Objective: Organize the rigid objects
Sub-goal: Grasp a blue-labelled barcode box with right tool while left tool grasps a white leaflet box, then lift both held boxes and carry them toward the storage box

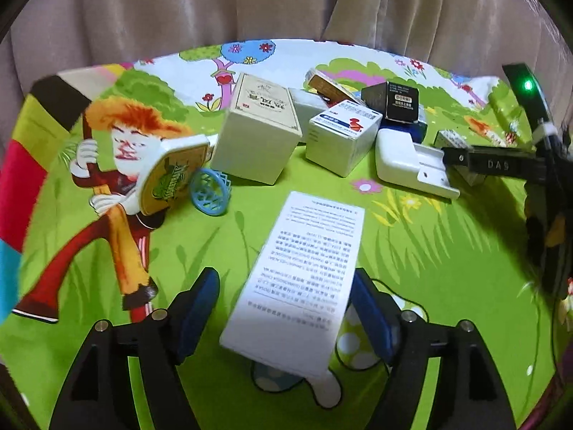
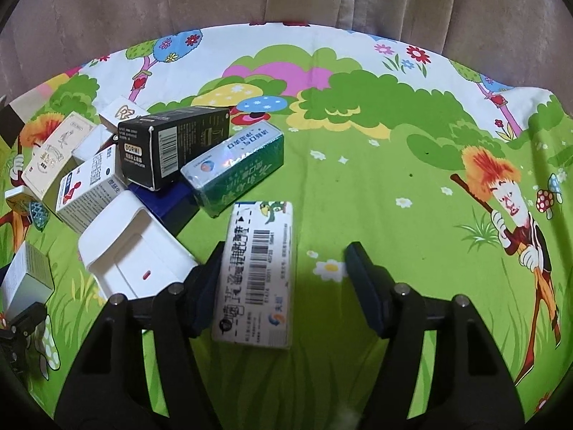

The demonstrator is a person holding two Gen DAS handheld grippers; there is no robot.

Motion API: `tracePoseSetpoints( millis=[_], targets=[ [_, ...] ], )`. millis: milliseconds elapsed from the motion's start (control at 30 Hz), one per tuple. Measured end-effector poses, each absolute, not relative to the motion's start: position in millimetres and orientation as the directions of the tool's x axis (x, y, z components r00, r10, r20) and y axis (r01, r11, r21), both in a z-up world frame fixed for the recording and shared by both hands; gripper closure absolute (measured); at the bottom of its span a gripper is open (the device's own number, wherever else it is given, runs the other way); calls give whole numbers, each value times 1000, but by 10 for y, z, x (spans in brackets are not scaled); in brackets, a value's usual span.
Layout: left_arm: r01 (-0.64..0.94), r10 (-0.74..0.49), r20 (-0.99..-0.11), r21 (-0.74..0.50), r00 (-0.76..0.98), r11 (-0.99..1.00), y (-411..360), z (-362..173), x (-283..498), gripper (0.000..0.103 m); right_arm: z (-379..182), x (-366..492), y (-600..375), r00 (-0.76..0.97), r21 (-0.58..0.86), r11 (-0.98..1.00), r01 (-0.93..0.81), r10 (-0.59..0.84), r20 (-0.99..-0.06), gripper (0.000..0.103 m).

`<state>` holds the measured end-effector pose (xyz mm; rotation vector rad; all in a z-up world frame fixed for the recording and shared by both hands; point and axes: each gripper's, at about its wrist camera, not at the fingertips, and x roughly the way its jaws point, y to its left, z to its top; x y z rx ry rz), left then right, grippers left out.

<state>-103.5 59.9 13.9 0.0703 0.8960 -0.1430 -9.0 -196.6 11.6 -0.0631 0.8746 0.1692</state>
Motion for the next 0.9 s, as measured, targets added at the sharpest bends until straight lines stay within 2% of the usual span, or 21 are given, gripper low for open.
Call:
tracePoseSetpoints(
  millis=[67,133,167,200,267,333,500,600,667,700,733,900],
  targets=[
    [142,-87,-783,2,615,990,609,131,-1022,24,115,-75,-1946,628,8,983,-184,124,-768,34],
    [93,-41,-792,20,609,996,617,109,-989,4,114,-60,-1938,628,4,982,-190,124,-769,34],
    [57,-16,-802,22,597,998,646,91,-953,0,115,-60,-1937,628,2,981,-192,125,-769,35],
    [42,-26,-809,-2,588,999,679,85,-932,0,119,-68,-1927,629,-1,981,-196,125,-767,39],
    [32,-18,-808,1,589,999,688,87,-926,0,130,-95,-1882,635,-14,977,-213,128,-762,57],
    [27,-10,-806,7,592,1000,681,83,-942,0,137,-145,-1822,641,-39,973,-227,119,-758,66],
    [22,-11,-805,3,593,1000,693,89,-962,0,133,-219,-1916,631,25,976,-216,159,-759,64],
    [21,-6,-805,8,594,1000,684,91,-966,1,130,-305,-1917,636,2,976,-217,143,-759,65],
    [39,-22,-786,3,618,999,656,128,-1028,25,132,-375,-1912,639,-6,976,-216,137,-757,65],
    [51,-30,-774,3,633,999,637,157,-1073,56,132,-425,-1926,639,3,977,-215,143,-756,65],
    [43,-22,-767,7,641,999,620,171,-1129,60,134,-503,-1951,638,19,976,-215,155,-754,65],
    [-42,13,-751,-19,660,999,674,180,-1422,61,154,-876,-1938,644,55,969,-242,202,-738,66]
  ],
)
